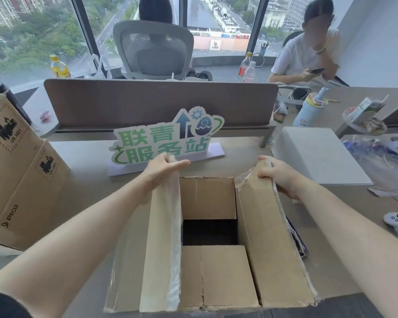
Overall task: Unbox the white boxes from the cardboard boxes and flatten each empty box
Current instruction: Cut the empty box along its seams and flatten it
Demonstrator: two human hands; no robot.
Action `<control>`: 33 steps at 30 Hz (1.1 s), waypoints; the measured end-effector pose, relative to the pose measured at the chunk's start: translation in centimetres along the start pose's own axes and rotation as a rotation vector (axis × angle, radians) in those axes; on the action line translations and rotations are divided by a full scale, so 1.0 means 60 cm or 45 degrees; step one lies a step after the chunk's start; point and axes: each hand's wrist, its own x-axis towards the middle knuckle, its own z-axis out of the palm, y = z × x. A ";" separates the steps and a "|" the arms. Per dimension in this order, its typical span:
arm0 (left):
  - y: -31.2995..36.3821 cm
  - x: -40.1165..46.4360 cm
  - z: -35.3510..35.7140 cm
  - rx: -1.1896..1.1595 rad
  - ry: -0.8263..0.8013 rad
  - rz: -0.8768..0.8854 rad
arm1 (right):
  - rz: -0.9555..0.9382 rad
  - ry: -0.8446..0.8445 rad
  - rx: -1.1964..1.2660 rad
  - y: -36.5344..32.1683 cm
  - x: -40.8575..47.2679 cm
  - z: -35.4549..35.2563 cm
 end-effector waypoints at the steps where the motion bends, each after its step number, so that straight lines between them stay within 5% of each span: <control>1: 0.004 0.000 -0.005 0.027 0.038 -0.005 | -0.038 0.047 -0.145 0.000 -0.001 -0.006; 7: 0.021 -0.026 -0.076 0.181 0.104 0.028 | -0.112 0.362 -1.479 0.022 -0.042 0.020; 9: 0.018 -0.048 -0.110 0.356 0.190 0.119 | -0.125 0.308 -1.522 0.048 -0.059 0.054; 12: 0.002 -0.089 -0.159 1.088 0.286 0.182 | 0.006 0.182 -1.202 0.084 -0.080 0.100; 15: -0.041 -0.132 -0.171 1.610 0.131 0.055 | 0.107 0.071 -0.954 0.109 -0.086 0.133; 17: -0.083 -0.149 -0.149 1.518 0.004 -0.135 | 0.119 0.050 -0.884 0.118 -0.083 0.151; 20: -0.129 -0.171 -0.092 0.984 -0.166 -0.384 | 0.124 0.045 -0.825 0.120 -0.073 0.172; 27: -0.177 -0.161 -0.018 0.252 -0.165 -0.359 | 0.200 0.059 -0.685 0.127 -0.053 0.178; 30: -0.171 -0.157 -0.022 0.397 -0.141 -0.312 | 0.103 0.026 -0.755 0.124 -0.060 0.171; 33: -0.149 -0.147 -0.028 0.817 0.003 -0.131 | -0.170 0.110 -1.182 0.111 -0.067 0.176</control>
